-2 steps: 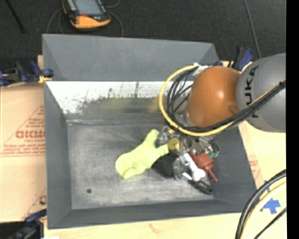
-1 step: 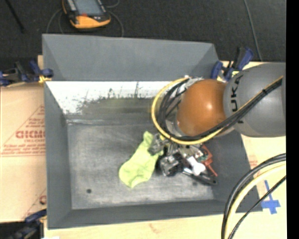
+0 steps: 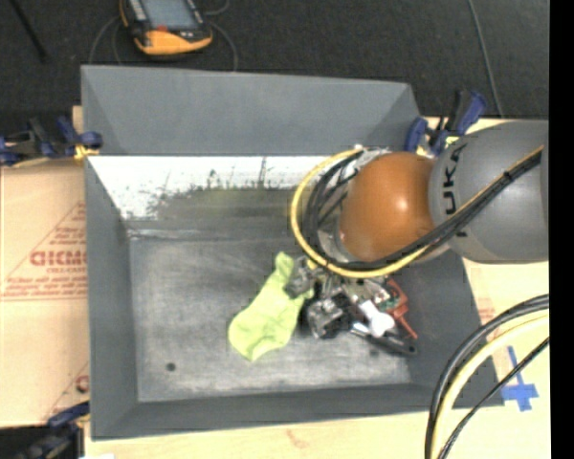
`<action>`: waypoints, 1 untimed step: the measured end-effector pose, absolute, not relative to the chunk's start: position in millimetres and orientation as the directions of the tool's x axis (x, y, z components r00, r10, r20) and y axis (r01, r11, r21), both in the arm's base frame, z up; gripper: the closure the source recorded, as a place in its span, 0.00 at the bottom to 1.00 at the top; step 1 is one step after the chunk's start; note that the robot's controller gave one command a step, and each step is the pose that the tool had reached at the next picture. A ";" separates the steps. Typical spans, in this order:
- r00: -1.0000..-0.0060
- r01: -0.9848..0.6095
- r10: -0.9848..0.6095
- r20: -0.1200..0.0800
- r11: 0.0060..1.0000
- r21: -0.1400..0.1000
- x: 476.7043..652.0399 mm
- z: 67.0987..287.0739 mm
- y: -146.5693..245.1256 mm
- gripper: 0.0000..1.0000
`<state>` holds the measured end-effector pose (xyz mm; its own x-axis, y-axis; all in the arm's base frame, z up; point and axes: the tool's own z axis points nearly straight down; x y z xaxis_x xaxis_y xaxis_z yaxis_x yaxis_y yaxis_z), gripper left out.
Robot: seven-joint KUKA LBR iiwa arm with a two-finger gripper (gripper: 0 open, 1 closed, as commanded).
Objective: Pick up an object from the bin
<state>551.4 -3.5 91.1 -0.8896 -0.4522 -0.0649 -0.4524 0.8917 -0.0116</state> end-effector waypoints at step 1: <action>-0.890 -0.453 -0.453 -0.061 0.892 -0.012 549.6 96.4 -3.5 1.00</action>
Offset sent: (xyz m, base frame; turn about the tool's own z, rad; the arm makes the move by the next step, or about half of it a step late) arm -0.0060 0.0004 0.1046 -0.0101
